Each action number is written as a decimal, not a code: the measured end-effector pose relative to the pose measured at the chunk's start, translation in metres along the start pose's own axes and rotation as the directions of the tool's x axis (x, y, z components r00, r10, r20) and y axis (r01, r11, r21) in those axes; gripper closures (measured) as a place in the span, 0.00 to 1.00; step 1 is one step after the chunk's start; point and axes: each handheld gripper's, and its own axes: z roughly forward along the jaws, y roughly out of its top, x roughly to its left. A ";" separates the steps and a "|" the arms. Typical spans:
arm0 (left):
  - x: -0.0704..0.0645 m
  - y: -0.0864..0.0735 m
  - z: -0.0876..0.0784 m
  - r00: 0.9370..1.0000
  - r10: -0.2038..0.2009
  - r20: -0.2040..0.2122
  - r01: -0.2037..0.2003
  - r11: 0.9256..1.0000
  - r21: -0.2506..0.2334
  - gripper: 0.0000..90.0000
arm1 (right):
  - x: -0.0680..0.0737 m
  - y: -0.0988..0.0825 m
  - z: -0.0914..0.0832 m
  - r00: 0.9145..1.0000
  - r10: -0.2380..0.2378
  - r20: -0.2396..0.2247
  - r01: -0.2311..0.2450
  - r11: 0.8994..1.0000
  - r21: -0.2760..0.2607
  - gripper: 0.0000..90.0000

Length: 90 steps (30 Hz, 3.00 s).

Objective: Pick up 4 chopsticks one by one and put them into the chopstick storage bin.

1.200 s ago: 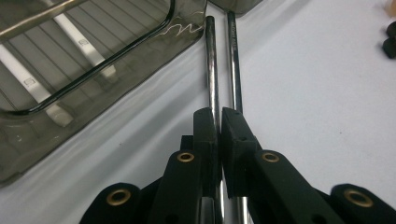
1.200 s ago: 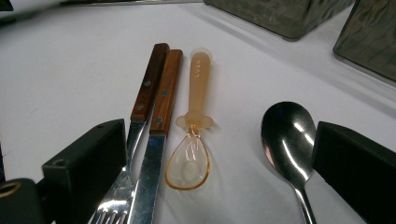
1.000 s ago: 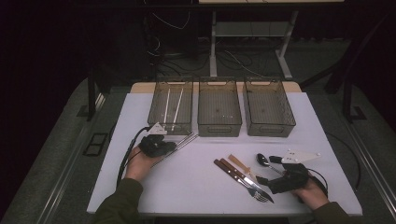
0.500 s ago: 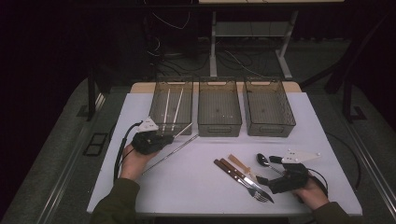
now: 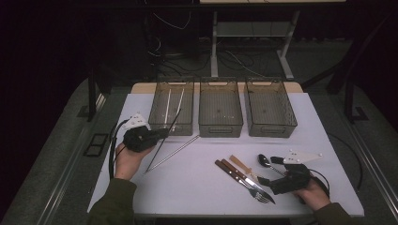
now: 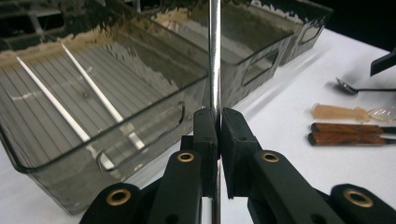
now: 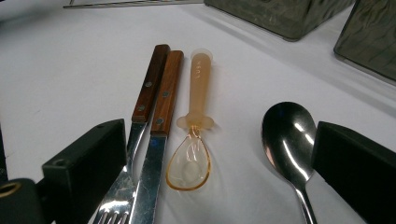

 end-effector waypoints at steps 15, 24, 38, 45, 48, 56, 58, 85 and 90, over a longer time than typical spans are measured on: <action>-0.010 0.025 -0.021 1.000 0.023 0.013 -0.021 0.993 -0.117 0.95 | 0.000 0.000 0.000 1.000 0.001 -0.001 -0.001 1.000 -0.001 0.04; -0.001 0.051 -0.021 1.000 0.029 -0.004 -0.029 0.987 -0.160 0.95 | 0.000 0.000 0.000 1.000 0.012 0.000 -0.012 1.000 0.003 0.04; 0.032 0.107 -0.005 0.996 0.013 -0.091 -0.030 0.983 -0.180 0.95 | 0.000 0.000 -0.001 1.000 0.010 -0.001 -0.010 1.000 -0.002 0.04; 0.060 0.119 0.011 0.986 -0.021 -0.165 -0.006 0.987 -0.161 0.95 | -0.001 0.000 -0.001 1.000 0.009 -0.005 -0.009 1.000 -0.005 0.04; 0.071 0.115 0.021 0.979 -0.035 -0.199 0.009 0.991 -0.132 0.95 | -0.001 0.000 -0.001 1.000 0.010 -0.006 -0.010 1.000 -0.006 0.04; 0.083 0.094 0.050 0.971 -0.035 -0.238 0.036 0.999 -0.001 0.94 | -0.002 0.000 -0.002 1.000 0.011 -0.011 -0.011 1.000 -0.008 0.04; 0.085 0.089 0.054 0.970 -0.043 -0.239 0.049 0.999 0.020 0.95 | -0.002 0.000 -0.002 1.000 0.010 -0.011 -0.010 1.000 -0.008 0.04; 0.091 0.070 0.106 0.953 -0.033 -0.301 0.091 0.979 0.181 0.94 | 0.000 0.000 -0.003 1.000 0.011 -0.019 -0.012 1.000 -0.013 0.04; 0.091 0.068 0.109 0.950 -0.024 -0.310 0.091 0.975 0.203 0.93 | -0.001 0.000 -0.003 1.000 0.008 -0.021 -0.008 1.000 -0.013 0.04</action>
